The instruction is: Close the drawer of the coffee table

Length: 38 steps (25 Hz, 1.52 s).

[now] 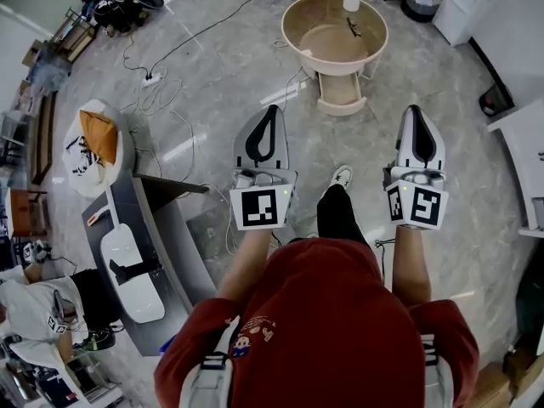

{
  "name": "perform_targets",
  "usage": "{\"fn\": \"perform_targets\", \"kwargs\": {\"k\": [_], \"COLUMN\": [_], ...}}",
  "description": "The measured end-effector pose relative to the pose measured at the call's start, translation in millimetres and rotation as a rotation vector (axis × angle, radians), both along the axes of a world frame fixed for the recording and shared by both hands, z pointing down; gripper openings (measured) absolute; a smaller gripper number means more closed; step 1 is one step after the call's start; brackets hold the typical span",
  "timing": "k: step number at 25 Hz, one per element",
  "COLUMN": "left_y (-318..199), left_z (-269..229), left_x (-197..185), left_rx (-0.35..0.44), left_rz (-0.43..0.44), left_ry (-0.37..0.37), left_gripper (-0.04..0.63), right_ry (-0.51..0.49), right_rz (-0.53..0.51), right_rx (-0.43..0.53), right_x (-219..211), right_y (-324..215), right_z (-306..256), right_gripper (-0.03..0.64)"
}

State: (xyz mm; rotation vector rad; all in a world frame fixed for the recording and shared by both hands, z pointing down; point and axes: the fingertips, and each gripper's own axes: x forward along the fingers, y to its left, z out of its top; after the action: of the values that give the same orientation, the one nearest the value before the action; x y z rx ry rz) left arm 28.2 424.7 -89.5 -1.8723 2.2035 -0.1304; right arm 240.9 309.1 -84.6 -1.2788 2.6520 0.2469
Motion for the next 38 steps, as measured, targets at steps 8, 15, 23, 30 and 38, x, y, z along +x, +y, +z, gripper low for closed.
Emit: {"fn": "perform_targets", "kwargs": {"k": [8, 15, 23, 30, 38], "left_y": [-124, -235, -339, -381, -415], "left_z": [-10, -24, -12, -9, 7], "left_x": [-19, -16, 0, 32, 22], "left_rx": [0.017, 0.106, 0.052, 0.059, 0.044], "left_rz": [0.032, 0.068, 0.129, 0.222, 0.313], "left_ry": [-0.033, 0.013, -0.007, -0.021, 0.019], "left_gripper": [0.012, 0.012, 0.012, 0.012, 0.012], "right_ry": [-0.023, -0.004, -0.004, -0.018, 0.016], "right_rz": [0.028, 0.062, 0.123, 0.189, 0.273], "right_rx": [-0.051, -0.071, -0.105, -0.121, -0.154], "right_x": [-21, -20, -5, 20, 21], "right_y": [-117, -218, -306, -335, -345], "right_z": [18, 28, 47, 57, 73], "right_gripper": [0.025, 0.025, 0.026, 0.026, 0.026]}}
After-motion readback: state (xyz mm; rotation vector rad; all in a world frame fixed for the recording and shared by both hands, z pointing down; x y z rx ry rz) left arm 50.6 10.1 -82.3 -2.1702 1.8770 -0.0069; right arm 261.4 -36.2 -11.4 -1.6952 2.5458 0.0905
